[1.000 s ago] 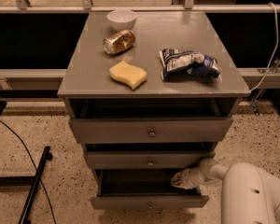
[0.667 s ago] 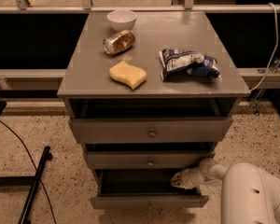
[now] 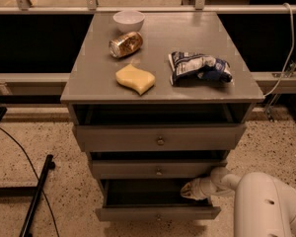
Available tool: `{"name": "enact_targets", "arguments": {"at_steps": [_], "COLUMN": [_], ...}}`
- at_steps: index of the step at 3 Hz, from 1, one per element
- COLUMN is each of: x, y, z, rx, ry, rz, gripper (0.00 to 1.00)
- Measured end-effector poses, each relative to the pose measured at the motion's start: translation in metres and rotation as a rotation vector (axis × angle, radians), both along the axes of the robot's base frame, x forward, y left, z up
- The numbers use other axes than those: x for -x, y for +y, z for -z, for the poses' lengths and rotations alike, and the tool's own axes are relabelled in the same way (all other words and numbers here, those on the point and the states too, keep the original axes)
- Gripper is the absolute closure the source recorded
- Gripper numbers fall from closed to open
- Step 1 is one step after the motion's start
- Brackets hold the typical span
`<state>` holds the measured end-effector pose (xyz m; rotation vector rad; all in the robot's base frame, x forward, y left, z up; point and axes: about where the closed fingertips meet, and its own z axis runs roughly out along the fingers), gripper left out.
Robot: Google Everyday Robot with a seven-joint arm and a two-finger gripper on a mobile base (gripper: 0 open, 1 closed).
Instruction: Open bottom drawer
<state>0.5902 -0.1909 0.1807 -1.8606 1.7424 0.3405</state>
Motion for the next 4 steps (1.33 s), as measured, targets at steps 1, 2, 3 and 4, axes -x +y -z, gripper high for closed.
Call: {"name": "enact_targets", "arguments": {"at_steps": [1,2,3,4], "x": [0.0007,0.0013,0.0016,0.0018], "y": [-0.0003,-0.0007,-0.0009,-0.001], "z": [0.0005,0.0012,0.0019,0.0019], "rx": [0.0,0.0,0.0,0.0], "ry": [0.0,0.0,0.0,0.0], "rz": [0.0,0.0,0.0,0.0], "gripper": [0.84,0.61,0.63,0.86]}}
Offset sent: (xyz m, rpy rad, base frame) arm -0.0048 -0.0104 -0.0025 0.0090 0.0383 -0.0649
